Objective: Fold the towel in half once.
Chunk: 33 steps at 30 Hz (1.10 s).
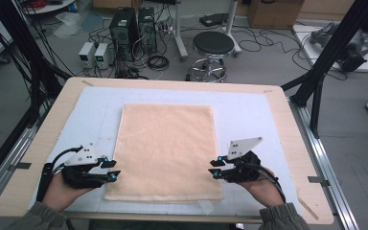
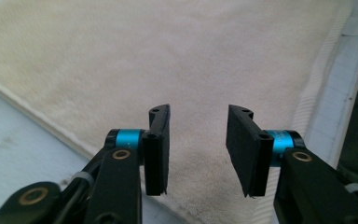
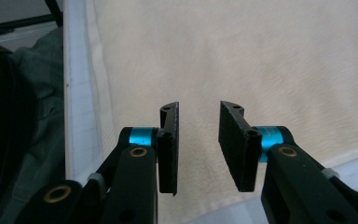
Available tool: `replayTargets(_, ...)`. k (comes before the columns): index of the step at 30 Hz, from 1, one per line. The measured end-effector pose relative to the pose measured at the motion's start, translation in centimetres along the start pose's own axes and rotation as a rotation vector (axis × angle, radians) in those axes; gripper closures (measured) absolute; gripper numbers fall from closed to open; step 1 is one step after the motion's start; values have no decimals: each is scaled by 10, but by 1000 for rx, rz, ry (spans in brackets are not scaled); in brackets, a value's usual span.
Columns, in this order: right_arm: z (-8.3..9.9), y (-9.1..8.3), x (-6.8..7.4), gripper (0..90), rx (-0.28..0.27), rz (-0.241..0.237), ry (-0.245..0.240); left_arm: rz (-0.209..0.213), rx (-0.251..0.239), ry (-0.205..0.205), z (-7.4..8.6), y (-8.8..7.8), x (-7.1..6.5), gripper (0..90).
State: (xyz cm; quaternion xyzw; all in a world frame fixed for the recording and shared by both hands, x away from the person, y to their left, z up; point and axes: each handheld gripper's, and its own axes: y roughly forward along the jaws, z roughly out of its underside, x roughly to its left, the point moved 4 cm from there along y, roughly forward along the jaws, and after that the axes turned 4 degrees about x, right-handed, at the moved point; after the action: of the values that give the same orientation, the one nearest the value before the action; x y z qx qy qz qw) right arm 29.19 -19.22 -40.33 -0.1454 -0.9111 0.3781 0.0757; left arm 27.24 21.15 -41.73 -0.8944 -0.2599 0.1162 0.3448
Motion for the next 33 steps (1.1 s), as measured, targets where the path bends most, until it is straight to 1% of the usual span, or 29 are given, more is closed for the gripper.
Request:
replayTargets(2,7,10,2,666,9,-27,9,9,8,-6,6,7,2,581)
replayTargets(5,17,23,2,635,31,-54,13,15,15,4,10,17,2,555)
replayTargets(7,23,30,4,621,60,-85,9,21,20,15,11,23,1,520)
replayTargets(9,26,37,5,619,82,-93,-4,20,33,32,12,27,0,500)
replayTargets(10,27,40,7,619,98,-99,1,20,40,41,13,30,-1,498)
replayTargets(12,31,47,7,621,124,-110,-4,25,61,49,16,33,-2,513)
replayTargets(13,32,48,8,624,123,-111,1,31,72,52,18,35,-4,543)
replayTargets(15,33,48,7,637,111,-115,6,50,98,70,23,37,-6,653)
replayTargets(16,34,47,8,665,113,-118,10,52,86,69,24,38,-8,703)
replayTargets(17,34,47,8,685,113,-127,4,65,92,73,24,37,-8,758)
replayTargets(18,34,47,9,703,114,-124,-3,67,89,62,24,37,-8,807)
replayTargets(19,34,47,10,754,115,-131,-13,65,92,60,24,37,-8,831)
replayTargets(20,34,47,11,775,116,-140,-16,65,90,58,24,37,-7,847)
replayTargets(21,34,48,12,809,115,-138,-28,68,91,59,24,36,-7,858)
replayTargets(23,34,47,13,849,122,-158,-31,62,88,55,24,35,-7,872)
replayTargets(26,34,46,14,863,118,-174,-41,55,80,55,25,32,-8,876)
replayTargets(27,34,45,15,863,112,-181,-37,53,76,57,25,30,-8,877)
replayTargets(28,33,44,15,861,106,-184,-37,53,67,53,25,29,-8,877)
replayTargets(31,30,38,14,831,66,-181,-33,52,47,52,24,26,-8,876)
replayTargets(32,28,38,14,799,48,-181,-29,48,41,45,24,26,-7,870)
replayTargets(33,26,38,15,759,40,-182,-27,39,40,41,24,27,-7,835)
